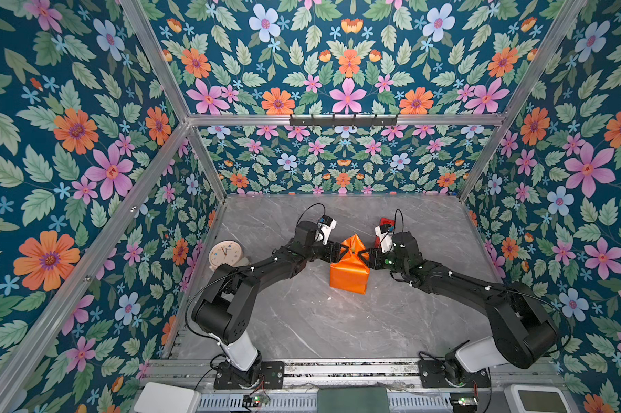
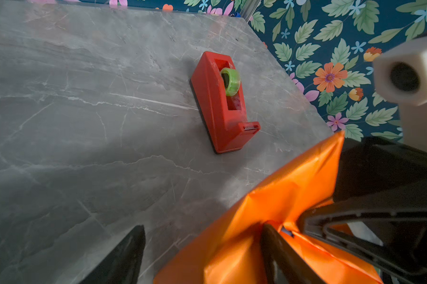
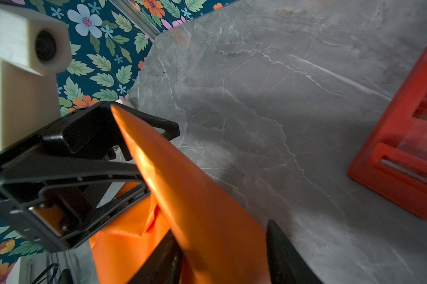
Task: Wrap a gift box in wrapping paper
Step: Fold the seventh fold of the wrapping paper on the gift box.
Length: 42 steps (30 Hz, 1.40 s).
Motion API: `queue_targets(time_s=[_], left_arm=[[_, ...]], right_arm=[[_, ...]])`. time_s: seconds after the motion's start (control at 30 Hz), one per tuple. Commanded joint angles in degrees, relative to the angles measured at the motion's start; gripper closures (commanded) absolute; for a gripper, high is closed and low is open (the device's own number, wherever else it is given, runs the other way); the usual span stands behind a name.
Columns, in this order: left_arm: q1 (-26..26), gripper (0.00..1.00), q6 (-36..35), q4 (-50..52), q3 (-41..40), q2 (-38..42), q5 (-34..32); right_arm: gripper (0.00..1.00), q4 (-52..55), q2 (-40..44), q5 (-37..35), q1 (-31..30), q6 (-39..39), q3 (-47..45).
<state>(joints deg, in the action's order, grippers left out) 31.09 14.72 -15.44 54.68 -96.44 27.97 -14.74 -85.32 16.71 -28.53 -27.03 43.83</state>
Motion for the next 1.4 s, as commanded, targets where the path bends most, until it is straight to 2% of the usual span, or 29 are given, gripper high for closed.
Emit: queue_targets(time_s=[0.0, 0.57, 0.83, 1.17, 1.37], left_arm=[[-0.06, 0.23, -0.74, -1.34, 0.39, 0.07, 0.37], [0.01, 0.18, -2.33, -0.86, 1.41, -1.82, 4.55], [0.02, 0.15, -2.53, -1.46, 1.61, -2.76, 2.71], [-0.06, 0.2, -2.29, -2.83, 1.85, -1.43, 1.8], [-0.04, 0.18, -1.28, -5.2, -2.04, 2.25, -1.36]], right_arm=[[0.47, 6.13, -0.2, 1.13, -0.14, 1.1, -0.15], [0.47, 5.87, -0.11, 1.04, -0.12, 1.28, -0.33], [0.47, 5.81, -0.11, 1.05, -0.12, 1.27, -0.33], [0.47, 6.39, 0.15, 0.53, -0.15, 1.8, 0.02], [0.47, 6.57, 0.15, 0.58, -0.14, 1.96, 0.46]])
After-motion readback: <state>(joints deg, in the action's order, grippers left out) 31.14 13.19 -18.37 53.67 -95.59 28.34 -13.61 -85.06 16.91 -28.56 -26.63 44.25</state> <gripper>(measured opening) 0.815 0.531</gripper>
